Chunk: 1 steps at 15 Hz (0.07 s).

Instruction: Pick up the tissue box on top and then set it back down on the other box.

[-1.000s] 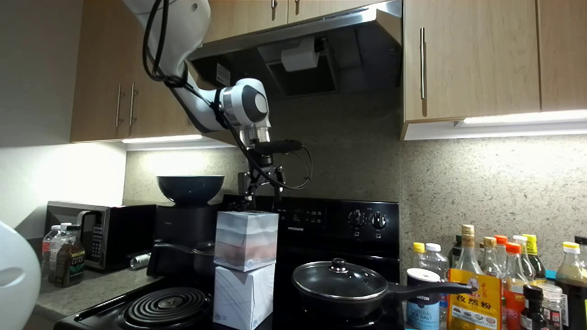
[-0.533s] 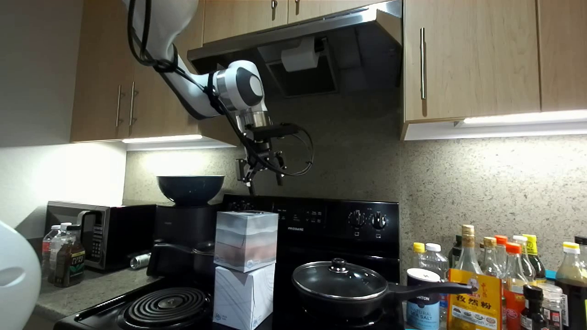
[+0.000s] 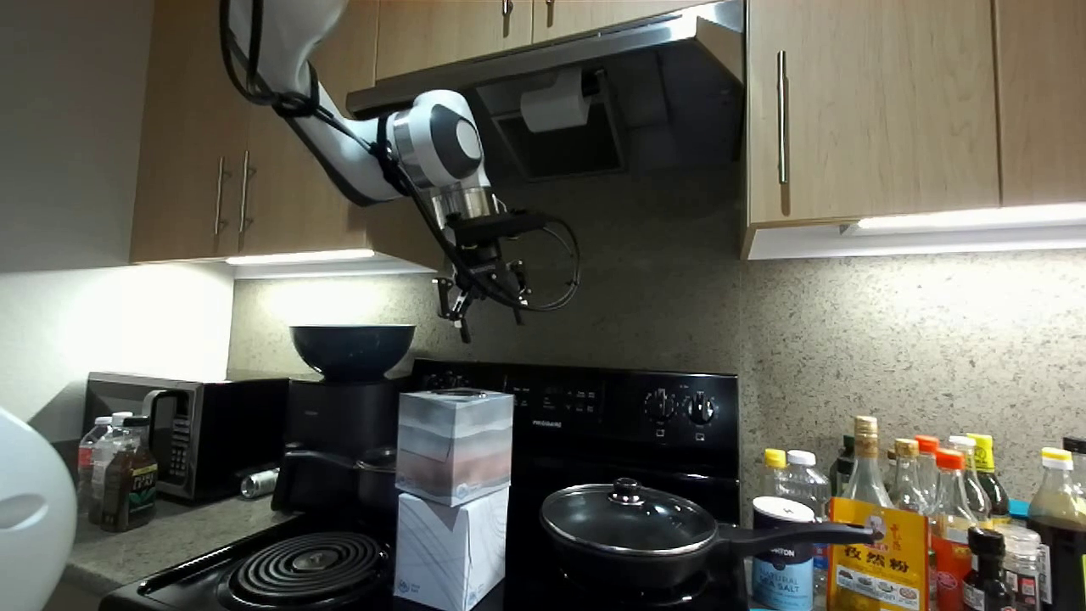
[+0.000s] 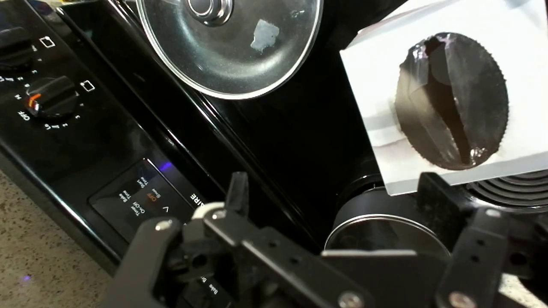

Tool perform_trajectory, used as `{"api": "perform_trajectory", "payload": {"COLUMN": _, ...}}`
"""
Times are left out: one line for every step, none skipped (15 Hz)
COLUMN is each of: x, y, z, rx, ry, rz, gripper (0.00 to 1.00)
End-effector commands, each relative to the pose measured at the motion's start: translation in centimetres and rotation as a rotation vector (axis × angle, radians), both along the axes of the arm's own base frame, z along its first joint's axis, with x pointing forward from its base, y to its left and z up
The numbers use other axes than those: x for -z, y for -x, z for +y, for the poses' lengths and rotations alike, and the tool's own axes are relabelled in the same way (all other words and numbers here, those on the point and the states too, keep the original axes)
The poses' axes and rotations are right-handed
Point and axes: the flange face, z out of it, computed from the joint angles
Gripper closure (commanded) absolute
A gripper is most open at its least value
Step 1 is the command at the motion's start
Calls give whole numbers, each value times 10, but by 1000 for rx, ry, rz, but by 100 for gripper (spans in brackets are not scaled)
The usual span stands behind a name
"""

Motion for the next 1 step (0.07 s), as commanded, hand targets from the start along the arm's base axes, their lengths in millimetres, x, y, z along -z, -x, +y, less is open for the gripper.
{"api": "perform_trajectory", "payload": {"x": 0, "y": 0, "z": 0, "rx": 1, "ry": 0, "rz": 2, "gripper": 0}}
